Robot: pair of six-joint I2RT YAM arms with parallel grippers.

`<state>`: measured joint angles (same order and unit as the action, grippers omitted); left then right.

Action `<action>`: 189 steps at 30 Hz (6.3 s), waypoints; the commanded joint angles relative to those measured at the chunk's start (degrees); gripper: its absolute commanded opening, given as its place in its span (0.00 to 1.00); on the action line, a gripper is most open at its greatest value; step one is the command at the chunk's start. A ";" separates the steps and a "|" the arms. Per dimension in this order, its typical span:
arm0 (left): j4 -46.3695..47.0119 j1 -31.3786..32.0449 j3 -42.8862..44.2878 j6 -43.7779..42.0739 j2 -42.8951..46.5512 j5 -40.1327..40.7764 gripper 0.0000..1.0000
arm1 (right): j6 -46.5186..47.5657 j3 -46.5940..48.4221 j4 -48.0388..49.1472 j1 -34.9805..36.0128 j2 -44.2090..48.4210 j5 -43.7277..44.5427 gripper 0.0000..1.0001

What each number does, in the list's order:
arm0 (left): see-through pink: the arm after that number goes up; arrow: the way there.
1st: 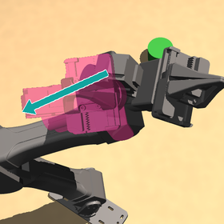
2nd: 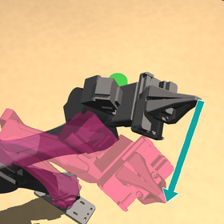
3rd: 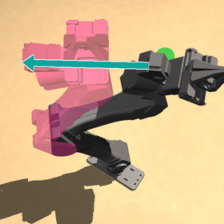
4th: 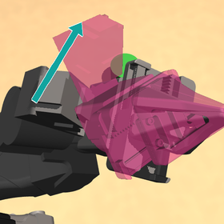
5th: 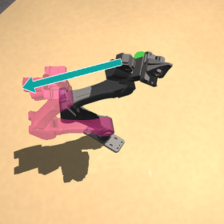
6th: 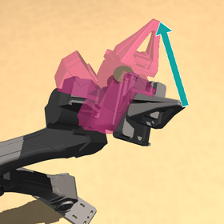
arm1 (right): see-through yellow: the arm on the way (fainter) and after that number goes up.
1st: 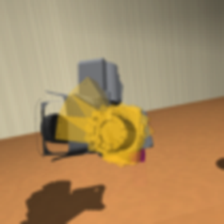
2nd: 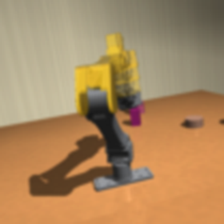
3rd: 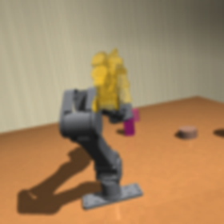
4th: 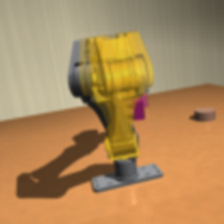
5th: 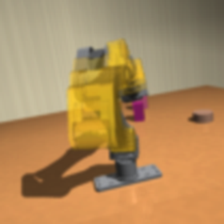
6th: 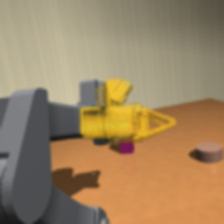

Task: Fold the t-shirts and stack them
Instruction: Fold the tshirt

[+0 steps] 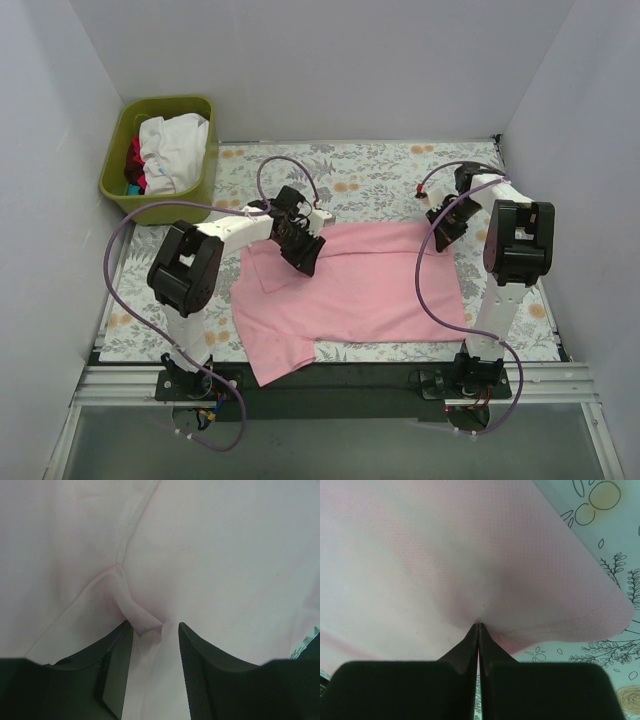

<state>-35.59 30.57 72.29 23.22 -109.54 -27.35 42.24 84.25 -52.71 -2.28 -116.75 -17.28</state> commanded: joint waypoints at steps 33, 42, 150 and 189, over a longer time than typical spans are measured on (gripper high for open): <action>-3.60 -24.15 20.24 7.36 -17.53 12.50 0.43 | -10.86 24.46 5.25 3.51 -17.19 7.88 0.14; -13.26 -24.24 34.23 3.06 -13.44 0.74 0.58 | -6.75 28.97 1.31 3.51 -9.13 1.56 0.53; -18.12 -9.56 -4.18 -17.42 27.29 13.29 0.00 | 17.00 -16.14 2.35 5.54 27.29 15.08 0.01; -8.26 -16.59 4.70 -20.15 5.30 11.97 0.00 | 14.10 2.15 3.84 5.62 4.25 14.20 0.01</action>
<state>-45.08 14.76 74.76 3.57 -104.60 -14.24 56.82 84.25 -48.21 3.44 -111.77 -2.33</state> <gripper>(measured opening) 0.008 0.020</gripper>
